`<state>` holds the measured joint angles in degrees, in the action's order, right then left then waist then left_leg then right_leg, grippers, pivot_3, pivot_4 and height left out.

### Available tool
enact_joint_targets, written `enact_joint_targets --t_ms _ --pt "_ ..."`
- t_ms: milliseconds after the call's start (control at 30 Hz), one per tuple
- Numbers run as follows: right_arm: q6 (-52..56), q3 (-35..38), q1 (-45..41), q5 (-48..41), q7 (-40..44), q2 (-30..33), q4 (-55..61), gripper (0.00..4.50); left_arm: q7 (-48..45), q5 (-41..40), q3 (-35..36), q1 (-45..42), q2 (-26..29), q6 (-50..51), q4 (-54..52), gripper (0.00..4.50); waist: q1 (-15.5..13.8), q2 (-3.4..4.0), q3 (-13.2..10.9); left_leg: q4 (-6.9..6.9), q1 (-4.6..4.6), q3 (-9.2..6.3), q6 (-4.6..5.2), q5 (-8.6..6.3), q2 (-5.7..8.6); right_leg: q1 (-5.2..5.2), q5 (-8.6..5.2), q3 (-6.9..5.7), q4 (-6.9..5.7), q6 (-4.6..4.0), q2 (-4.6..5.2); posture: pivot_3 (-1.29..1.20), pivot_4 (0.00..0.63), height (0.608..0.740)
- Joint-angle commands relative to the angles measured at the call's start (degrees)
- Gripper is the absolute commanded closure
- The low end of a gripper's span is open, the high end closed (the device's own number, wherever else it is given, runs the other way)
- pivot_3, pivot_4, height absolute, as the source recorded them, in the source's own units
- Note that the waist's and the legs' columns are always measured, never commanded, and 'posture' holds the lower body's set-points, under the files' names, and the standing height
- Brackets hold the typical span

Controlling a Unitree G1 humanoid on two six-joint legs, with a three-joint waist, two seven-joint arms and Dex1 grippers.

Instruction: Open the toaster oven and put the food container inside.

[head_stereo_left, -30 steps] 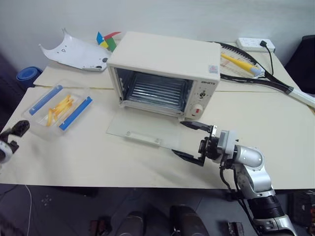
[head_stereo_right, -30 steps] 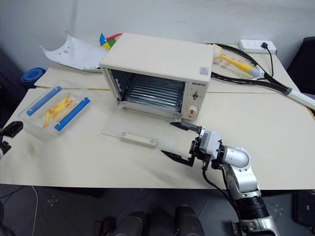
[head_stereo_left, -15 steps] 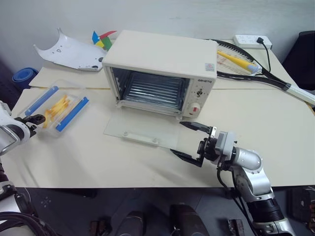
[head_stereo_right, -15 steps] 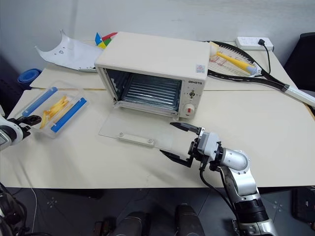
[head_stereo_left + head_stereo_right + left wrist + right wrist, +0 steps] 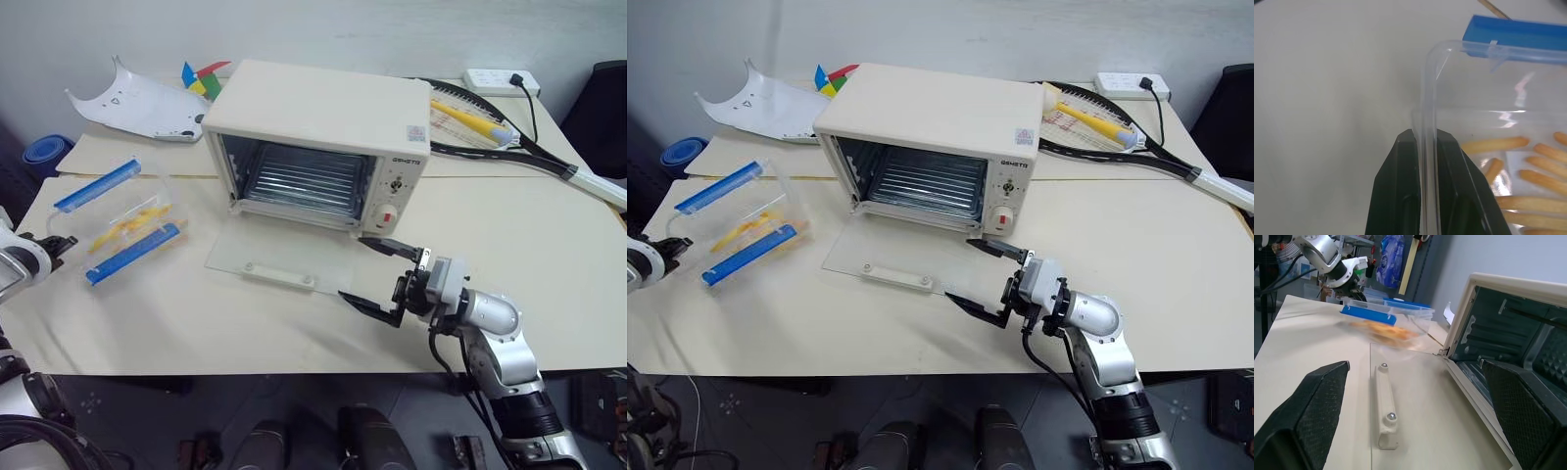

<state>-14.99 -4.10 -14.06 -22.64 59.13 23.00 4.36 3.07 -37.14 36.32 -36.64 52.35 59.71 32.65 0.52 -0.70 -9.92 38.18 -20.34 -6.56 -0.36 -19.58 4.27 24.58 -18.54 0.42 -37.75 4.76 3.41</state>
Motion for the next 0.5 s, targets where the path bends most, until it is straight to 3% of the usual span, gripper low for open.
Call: enact_joint_targets --t_ms 33,167,300,500 --pt "-0.62 0.89 -0.19 -0.48 0.07 0.65 1.14 0.00 -8.58 0.85 -2.63 -1.28 7.90 2.46 -3.98 4.42 0.02 -0.10 -0.01 -0.01 -0.01 -0.01 0.00 0.00 0.00 0.00 0.00 0.00 0.01 0.00 0.00 0.00 0.150 0.740" --pt "-0.33 2.72 0.74 -0.40 -0.89 2.01 0.62 0.00 -19.69 -1.36 -8.17 -0.87 14.44 8.69 -10.92 4.42 -0.07 -0.09 -0.02 -0.07 -0.02 -0.01 0.03 -0.01 0.02 -0.02 0.00 0.02 0.02 0.00 0.02 0.00 0.150 0.740" --pt "-0.54 4.34 3.04 -0.30 -0.82 4.01 0.86 0.00 -24.77 -4.33 -13.51 -0.76 14.36 16.17 -22.26 4.42 -0.92 -0.02 -0.06 -0.04 -0.02 -0.03 0.06 -0.01 0.05 -0.06 0.00 0.02 0.05 0.00 0.07 0.00 0.150 0.740" --pt "-0.74 5.24 6.11 0.18 -2.34 5.09 2.61 0.00 -20.50 -5.76 -16.11 -6.45 0.72 24.95 -32.77 4.42 -1.15 -0.03 -0.06 0.05 -0.03 -0.01 0.07 0.02 0.05 -0.06 0.00 0.04 -0.02 0.00 0.05 0.00 0.150 0.740"
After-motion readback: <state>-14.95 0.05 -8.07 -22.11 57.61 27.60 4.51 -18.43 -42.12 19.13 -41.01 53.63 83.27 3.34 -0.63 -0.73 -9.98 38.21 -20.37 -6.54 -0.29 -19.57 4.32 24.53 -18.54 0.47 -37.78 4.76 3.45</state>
